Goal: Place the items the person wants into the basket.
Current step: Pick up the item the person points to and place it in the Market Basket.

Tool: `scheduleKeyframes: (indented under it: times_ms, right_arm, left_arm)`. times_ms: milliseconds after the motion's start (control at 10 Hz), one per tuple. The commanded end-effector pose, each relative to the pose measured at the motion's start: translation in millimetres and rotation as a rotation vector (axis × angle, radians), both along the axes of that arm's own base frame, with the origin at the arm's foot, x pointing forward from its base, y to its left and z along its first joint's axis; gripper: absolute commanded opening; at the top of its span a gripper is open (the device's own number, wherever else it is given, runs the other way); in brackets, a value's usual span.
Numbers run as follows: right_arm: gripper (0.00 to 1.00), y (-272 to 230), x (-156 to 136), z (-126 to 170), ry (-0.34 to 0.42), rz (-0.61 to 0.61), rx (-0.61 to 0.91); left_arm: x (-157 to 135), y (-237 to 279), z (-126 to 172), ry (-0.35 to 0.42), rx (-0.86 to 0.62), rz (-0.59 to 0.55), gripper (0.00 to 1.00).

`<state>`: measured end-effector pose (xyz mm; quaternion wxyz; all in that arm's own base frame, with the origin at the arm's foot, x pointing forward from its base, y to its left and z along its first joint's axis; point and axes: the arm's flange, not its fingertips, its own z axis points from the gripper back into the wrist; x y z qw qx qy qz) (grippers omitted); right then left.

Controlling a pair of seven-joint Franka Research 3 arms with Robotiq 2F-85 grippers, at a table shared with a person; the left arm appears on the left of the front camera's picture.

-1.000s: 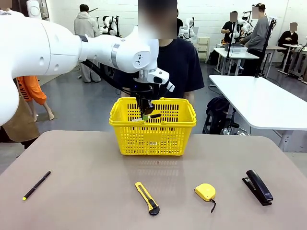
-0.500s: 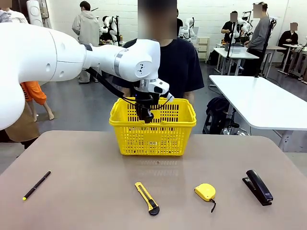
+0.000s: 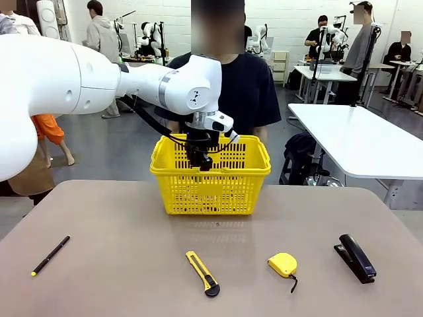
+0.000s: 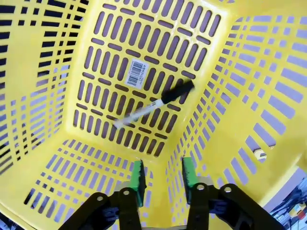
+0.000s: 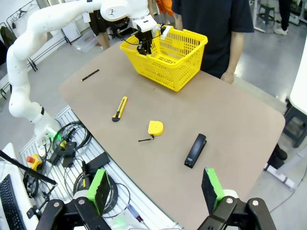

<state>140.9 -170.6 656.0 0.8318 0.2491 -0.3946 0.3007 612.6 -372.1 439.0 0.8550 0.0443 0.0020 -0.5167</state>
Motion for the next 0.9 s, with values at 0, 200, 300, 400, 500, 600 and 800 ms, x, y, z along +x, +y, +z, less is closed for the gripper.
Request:
scheduleKeyframes:
  times_ms: [0, 200, 300, 400, 500, 600, 800]
  right_arm:
    - [1.0, 0.2, -0.1, -0.7, -0.001, 0.004, 0.002]
    - [1.0, 0.2, -0.1, -0.7, -0.001, 0.004, 0.002]
    - [1.0, 0.2, -0.1, -0.7, -0.001, 0.004, 0.002]
    - [1.0, 0.2, -0.1, -0.7, -0.001, 0.004, 0.002]
    - [1.0, 0.2, -0.1, -0.7, -0.001, 0.004, 0.002]
    - [1.0, 0.2, -0.1, -0.7, -0.001, 0.004, 0.002]
    - [1.0, 0.2, -0.1, -0.7, -0.001, 0.004, 0.002]
  left_arm:
    - [2.5, -1.0, 4.2, 0.004, 0.024, -0.028, 1.0]
    - [2.1, -1.1, 4.5, 0.005, 0.024, -0.03, 1.0]
    - [2.5, -0.8, 4.6, 0.004, 0.022, -0.03, 1.0]
    - [3.0, -0.8, 5.0, 0.001, 0.02, -0.028, 1.0]
    - [4.2, -0.1, 6.4, -0.004, 0.017, -0.025, 1.0]
    - [5.7, 1.1, 9.3, -0.013, 0.013, -0.021, 1.0]
    - [3.2, 6.9, 38.9, -0.029, -0.015, -0.03, 1.0]
